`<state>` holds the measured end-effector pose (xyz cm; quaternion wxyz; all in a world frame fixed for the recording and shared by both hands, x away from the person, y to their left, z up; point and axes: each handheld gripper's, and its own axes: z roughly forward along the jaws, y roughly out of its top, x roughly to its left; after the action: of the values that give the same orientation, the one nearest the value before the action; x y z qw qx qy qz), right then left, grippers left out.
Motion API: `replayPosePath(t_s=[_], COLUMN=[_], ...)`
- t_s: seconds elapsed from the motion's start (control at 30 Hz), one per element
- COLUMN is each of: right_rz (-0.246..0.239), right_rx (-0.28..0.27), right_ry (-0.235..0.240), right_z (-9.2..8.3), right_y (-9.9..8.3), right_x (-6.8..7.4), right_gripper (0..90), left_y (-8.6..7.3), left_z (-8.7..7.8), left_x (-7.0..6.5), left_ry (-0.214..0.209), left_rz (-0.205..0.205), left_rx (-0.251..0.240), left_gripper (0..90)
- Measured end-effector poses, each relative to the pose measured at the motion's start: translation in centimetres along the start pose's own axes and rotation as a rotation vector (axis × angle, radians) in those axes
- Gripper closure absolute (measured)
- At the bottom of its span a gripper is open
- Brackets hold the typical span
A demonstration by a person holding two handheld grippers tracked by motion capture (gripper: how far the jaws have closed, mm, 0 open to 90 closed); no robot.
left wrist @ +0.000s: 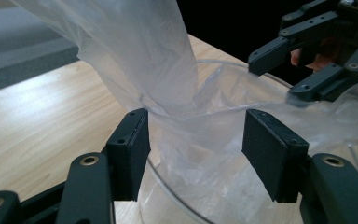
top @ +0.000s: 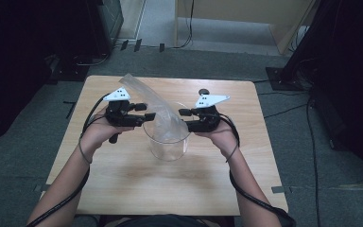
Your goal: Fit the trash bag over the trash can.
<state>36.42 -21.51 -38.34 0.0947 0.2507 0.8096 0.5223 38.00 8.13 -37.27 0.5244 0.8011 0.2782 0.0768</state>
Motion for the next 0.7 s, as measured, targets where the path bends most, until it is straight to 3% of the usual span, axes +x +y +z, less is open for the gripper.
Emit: replayPosePath(t_s=[0.27, 0.43, 0.47, 0.6, 0.7], right_rz=[0.002, -0.01, -0.01, -0.045, -0.06], right_rx=[0.008, 0.03, 0.03, 0.041, 0.042], right_ry=[0.0, 0.023, 0.023, 0.034, 0.039], right_z=[0.2, 1.4, 1.4, 2.1, 2.4], right_y=[0.5, 0.8, 0.8, 1.1, 1.2], right_x=[0.7, 0.7, 0.7, 1.4, 1.8], right_gripper=[49.4, 48.6, 48.6, 48.8, 49.7], left_y=[0.3, 0.2, 0.2, 0.4, 0.5], left_z=[0.1, 0.8, 0.8, 0.9, 1.1], left_x=[-0.6, -1.2, -1.2, -1.9, -2.4], left_ry=[-0.009, -0.03, -0.03, -0.044, -0.048], left_rz=[0.012, 0.022, 0.022, 0.094, 0.096], left_rx=[-0.005, 0.008, 0.008, 0.009, 0.002], left_gripper=[41.2, 44.9, 46.9, 60.2, 70.3])
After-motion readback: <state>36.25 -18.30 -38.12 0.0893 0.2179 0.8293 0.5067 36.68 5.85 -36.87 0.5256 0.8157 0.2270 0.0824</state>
